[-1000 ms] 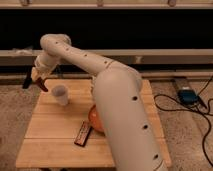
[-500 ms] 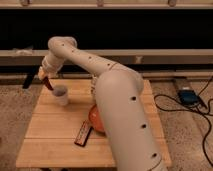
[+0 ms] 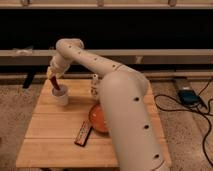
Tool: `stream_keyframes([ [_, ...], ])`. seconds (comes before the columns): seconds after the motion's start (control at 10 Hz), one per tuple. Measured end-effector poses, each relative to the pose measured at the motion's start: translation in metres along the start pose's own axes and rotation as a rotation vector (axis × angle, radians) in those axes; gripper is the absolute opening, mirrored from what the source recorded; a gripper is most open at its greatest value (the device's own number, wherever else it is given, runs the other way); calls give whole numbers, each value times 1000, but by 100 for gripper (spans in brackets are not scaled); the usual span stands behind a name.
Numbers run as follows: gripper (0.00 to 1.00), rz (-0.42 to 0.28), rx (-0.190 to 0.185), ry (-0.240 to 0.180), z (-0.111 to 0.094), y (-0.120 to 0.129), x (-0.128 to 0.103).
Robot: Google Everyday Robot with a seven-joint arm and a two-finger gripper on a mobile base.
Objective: Place the pepper in the ceramic cup
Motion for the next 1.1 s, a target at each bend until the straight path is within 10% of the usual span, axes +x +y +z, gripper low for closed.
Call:
stream_keyframes([
  [0.5,75,30,4,-6,-8,-18,19],
  [1.1,80,14,-11,-34,-8,-5,24],
])
